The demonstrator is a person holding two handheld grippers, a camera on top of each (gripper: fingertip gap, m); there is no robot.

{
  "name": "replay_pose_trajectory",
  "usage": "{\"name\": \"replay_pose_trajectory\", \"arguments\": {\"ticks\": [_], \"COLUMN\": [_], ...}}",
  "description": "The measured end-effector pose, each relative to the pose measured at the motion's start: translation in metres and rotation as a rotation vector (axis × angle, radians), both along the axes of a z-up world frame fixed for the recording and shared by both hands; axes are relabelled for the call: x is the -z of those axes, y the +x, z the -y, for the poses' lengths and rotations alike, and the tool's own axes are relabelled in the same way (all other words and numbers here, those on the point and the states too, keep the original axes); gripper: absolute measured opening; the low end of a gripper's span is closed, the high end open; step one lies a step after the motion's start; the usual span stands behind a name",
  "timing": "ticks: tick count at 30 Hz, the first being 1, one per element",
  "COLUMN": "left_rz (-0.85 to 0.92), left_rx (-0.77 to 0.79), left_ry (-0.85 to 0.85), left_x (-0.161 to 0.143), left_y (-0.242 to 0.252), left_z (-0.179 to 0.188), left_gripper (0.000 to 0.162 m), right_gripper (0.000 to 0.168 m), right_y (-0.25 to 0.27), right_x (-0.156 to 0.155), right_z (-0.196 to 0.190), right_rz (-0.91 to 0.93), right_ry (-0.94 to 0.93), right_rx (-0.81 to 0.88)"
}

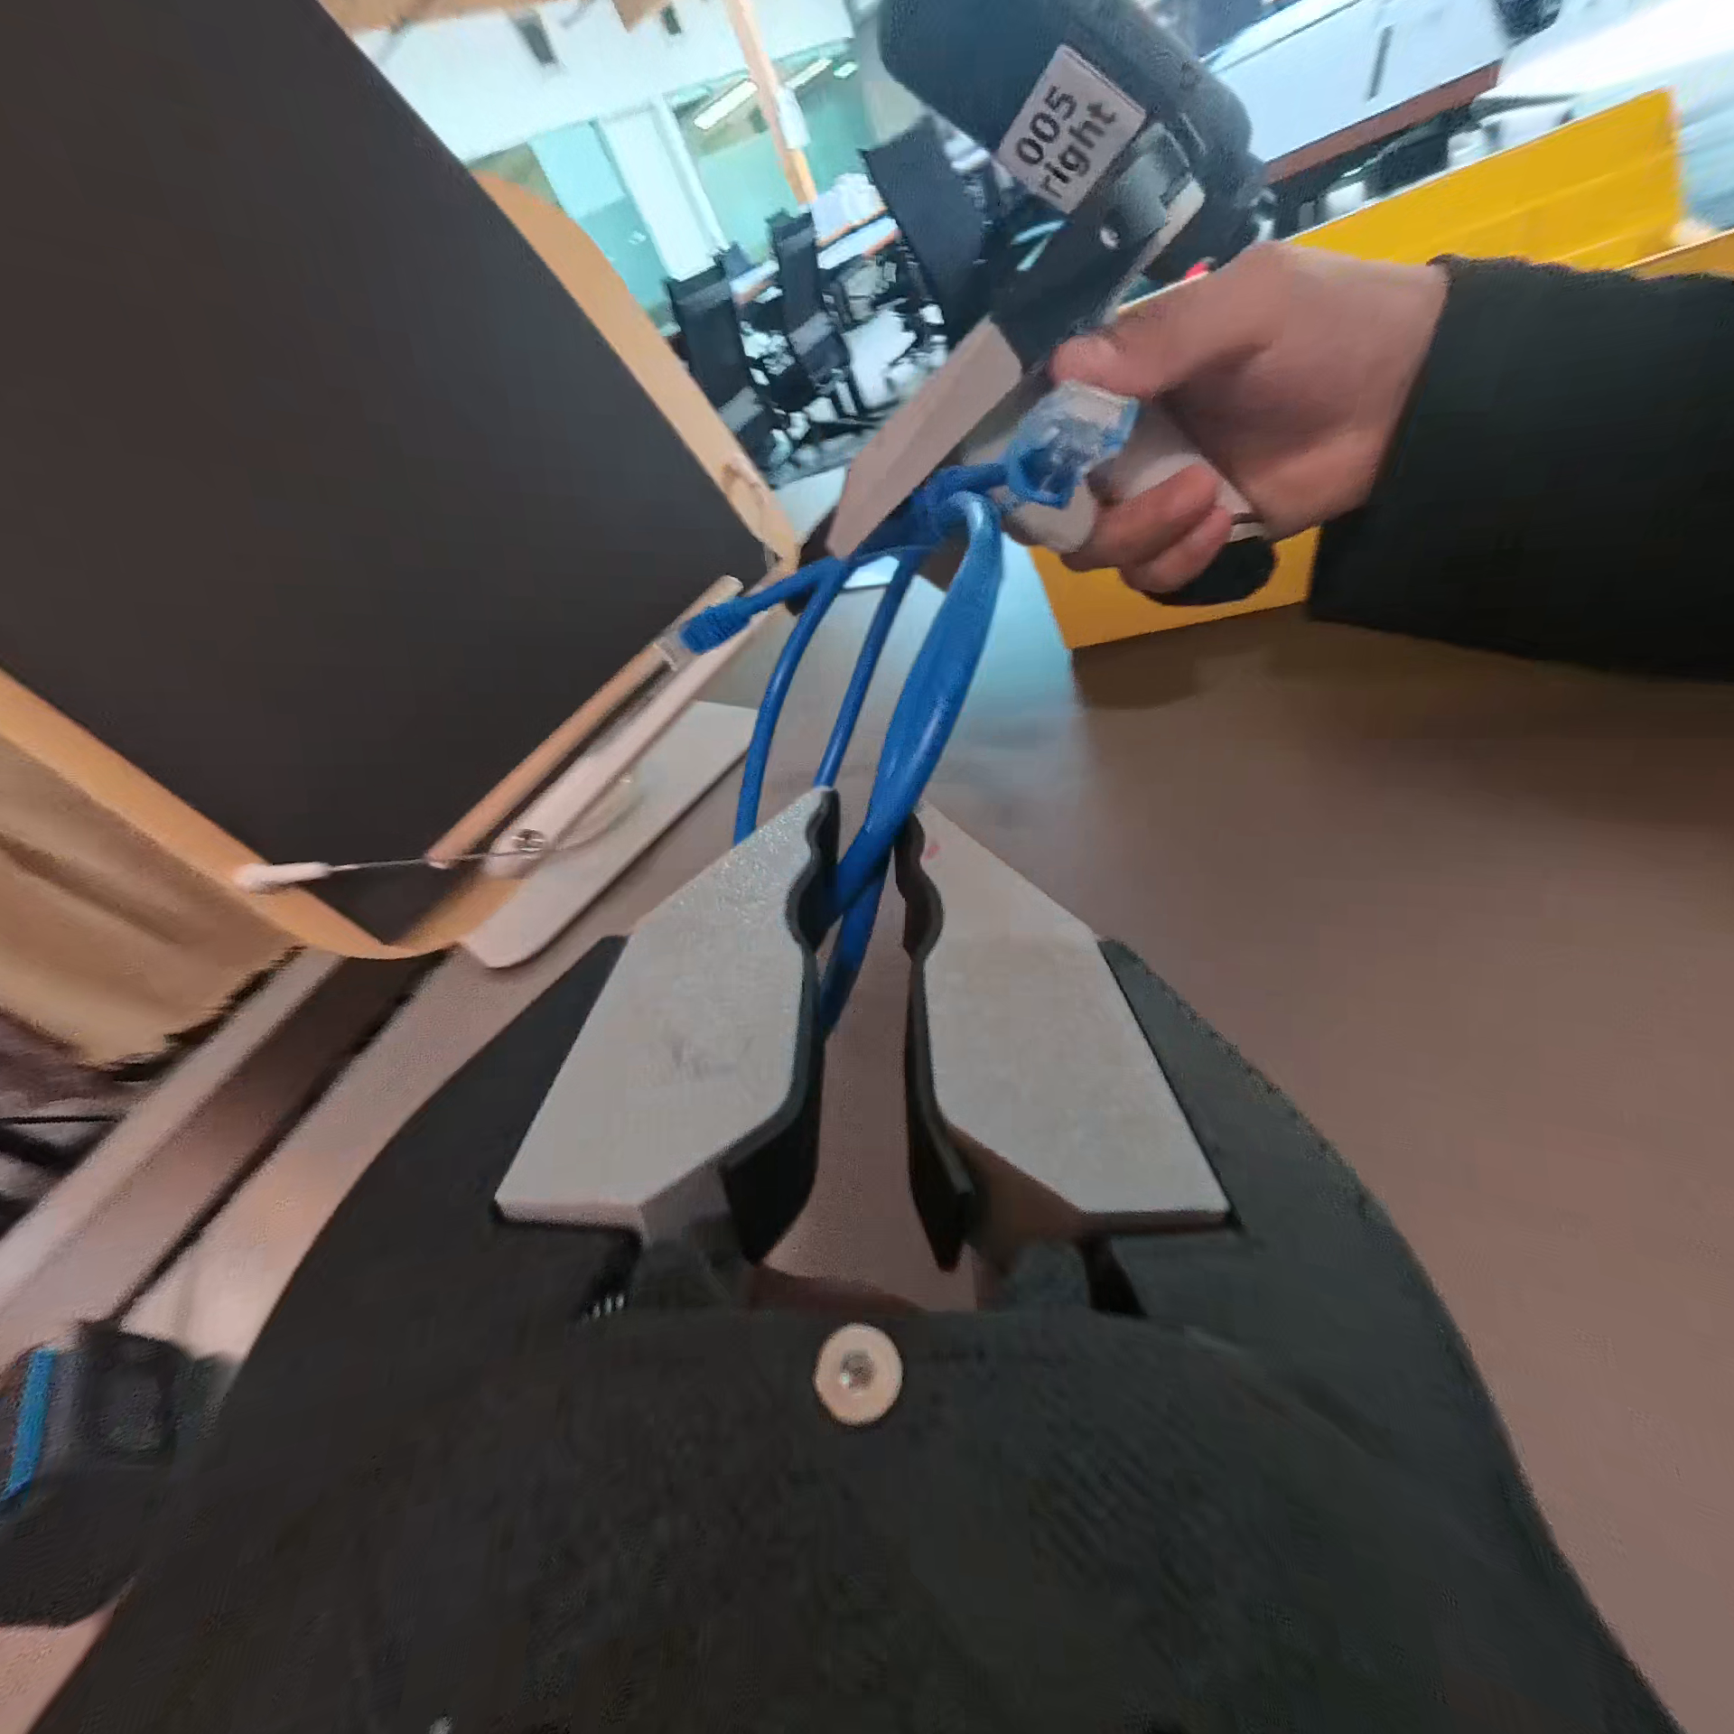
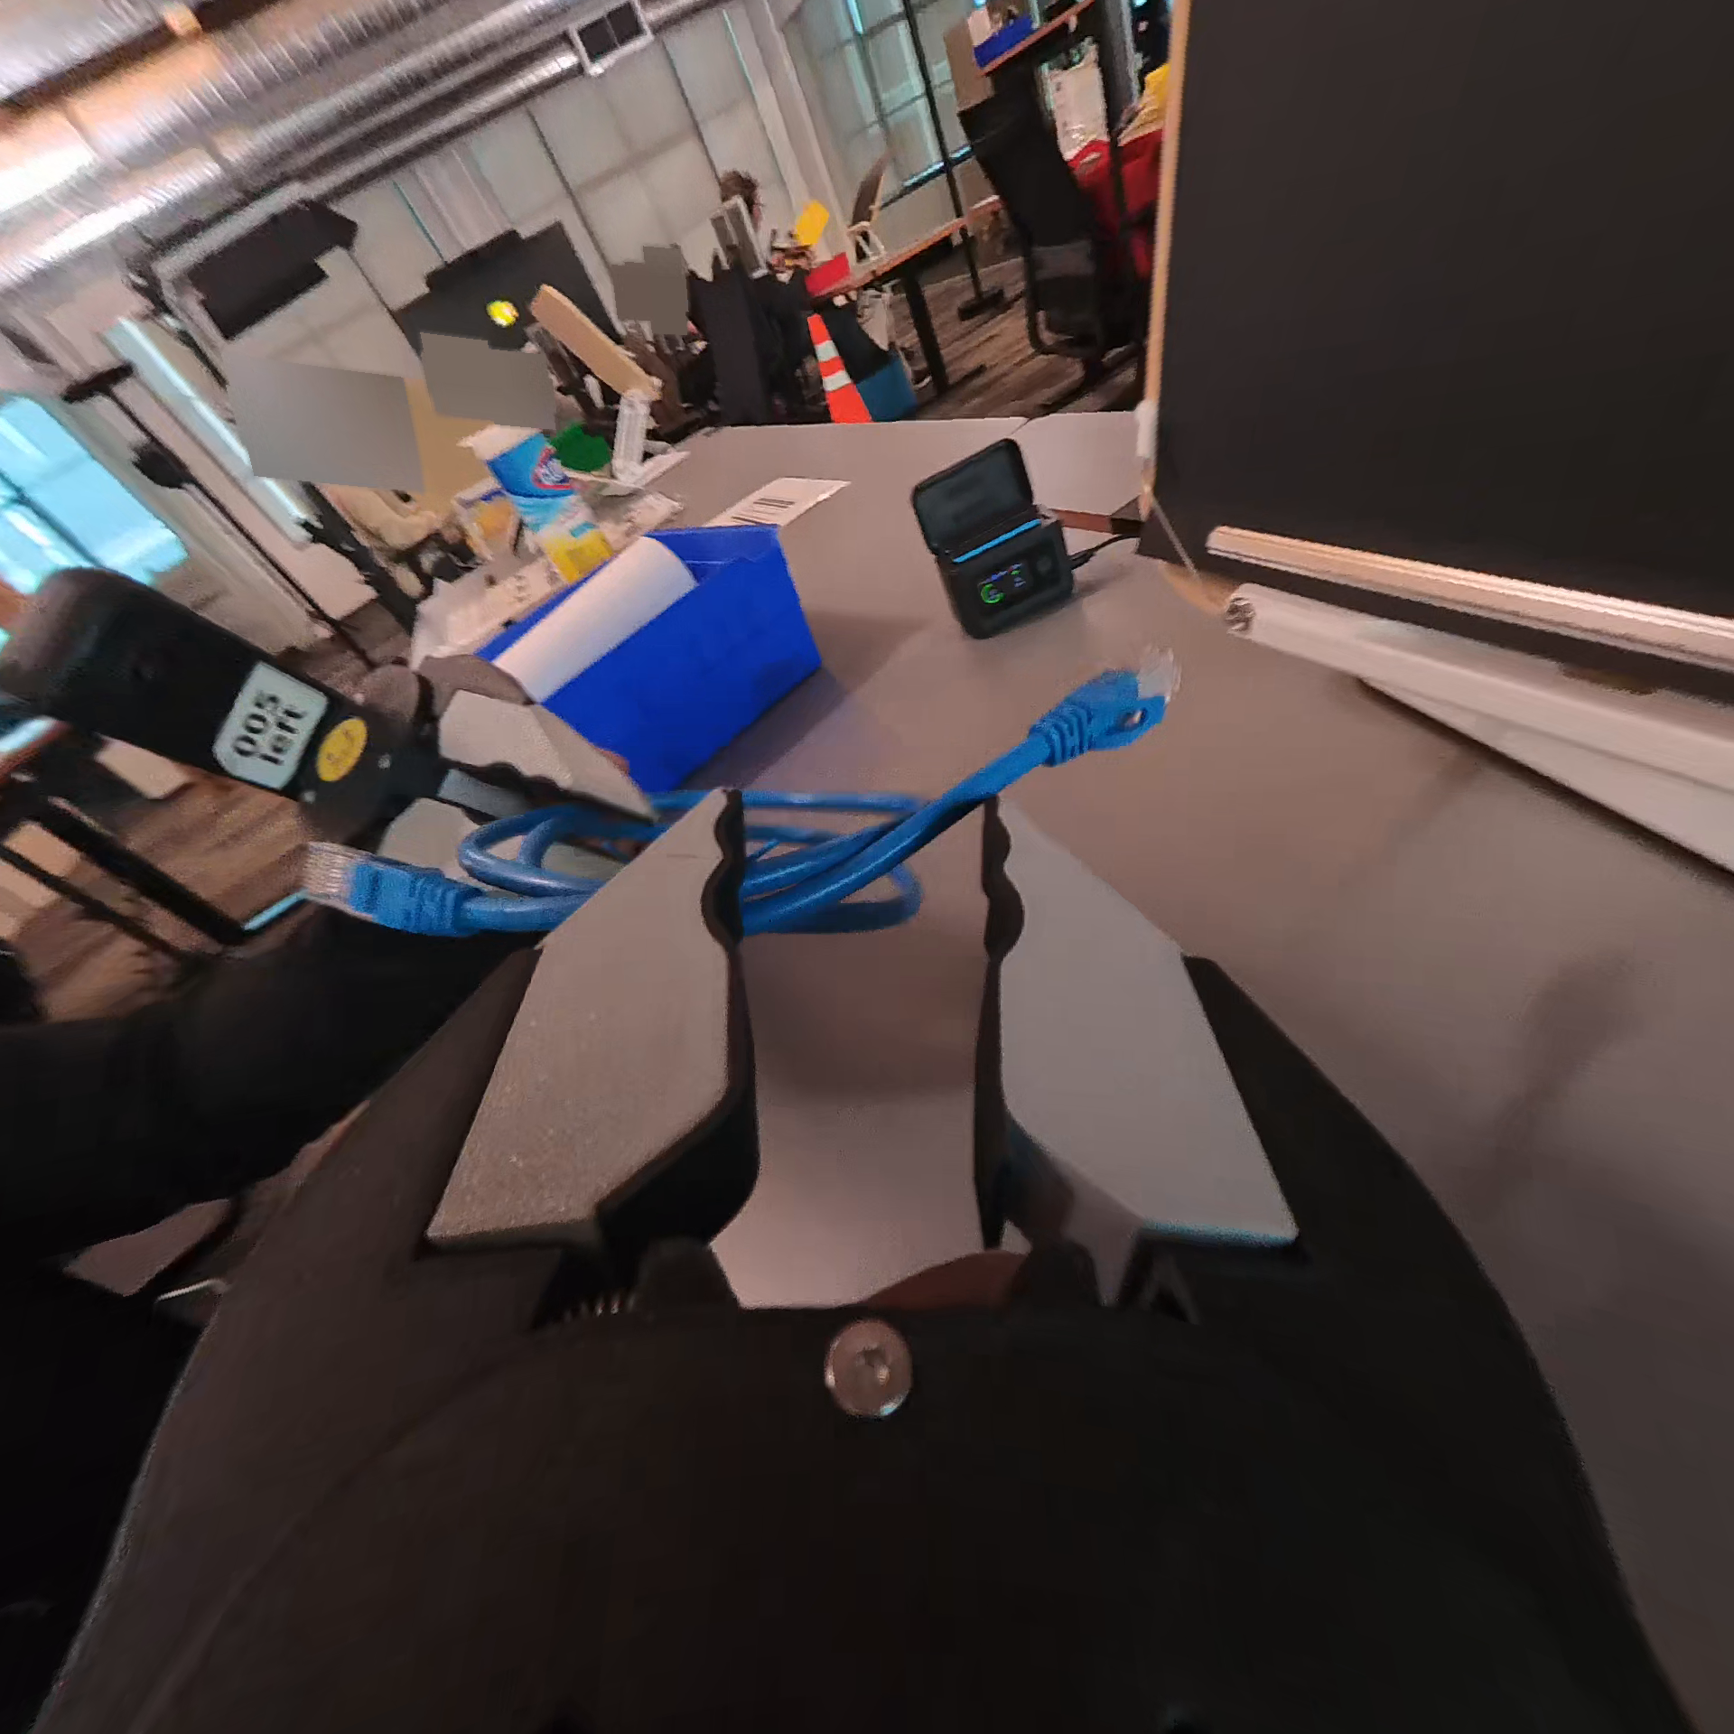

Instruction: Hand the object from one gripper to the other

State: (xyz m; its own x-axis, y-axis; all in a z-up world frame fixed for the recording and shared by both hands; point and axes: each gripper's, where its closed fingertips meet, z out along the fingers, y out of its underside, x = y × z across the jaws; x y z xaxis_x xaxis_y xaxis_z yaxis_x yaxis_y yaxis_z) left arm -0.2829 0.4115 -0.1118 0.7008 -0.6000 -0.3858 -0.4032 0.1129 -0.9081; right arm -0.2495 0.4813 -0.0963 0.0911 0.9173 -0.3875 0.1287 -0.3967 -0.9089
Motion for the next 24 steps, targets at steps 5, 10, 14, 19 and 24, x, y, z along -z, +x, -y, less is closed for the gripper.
{"name": "replay_pose_trajectory", "arguments": {"ticks": [5,10,14,19,24], "left_rz": [-0.013,0.264,0.519,0.661,0.838], "left_rx": [0.123,0.147,0.257,0.338,0.372], "left_ry": [0.047,0.018,-0.062,-0.165,-0.190], "left_x": [-0.004,-0.037,-0.060,-0.065,-0.076], "left_y": [0.009,-0.003,-0.012,-0.013,-0.024], "left_z": [0.017,0.019,0.029,0.031,0.028], "left_gripper": [0.003,0.003,0.003,0.003,0.003], "right_gripper": [0.065,0.061,0.070,0.061,0.074], "right_y": [0.006,0.013,0.007,0.000,0.005], "right_x": [-0.020,-0.041,-0.049,-0.044,-0.055], "right_z": [-0.004,0.010,0.039,0.054,0.080], "right_rz": [-0.160,-0.244,-0.249,-0.223,-0.305], "right_ry": [-0.150,-0.060,0.068,0.134,0.148], "right_rx": [-0.009,-0.098,-0.199,-0.252,-0.386]}}
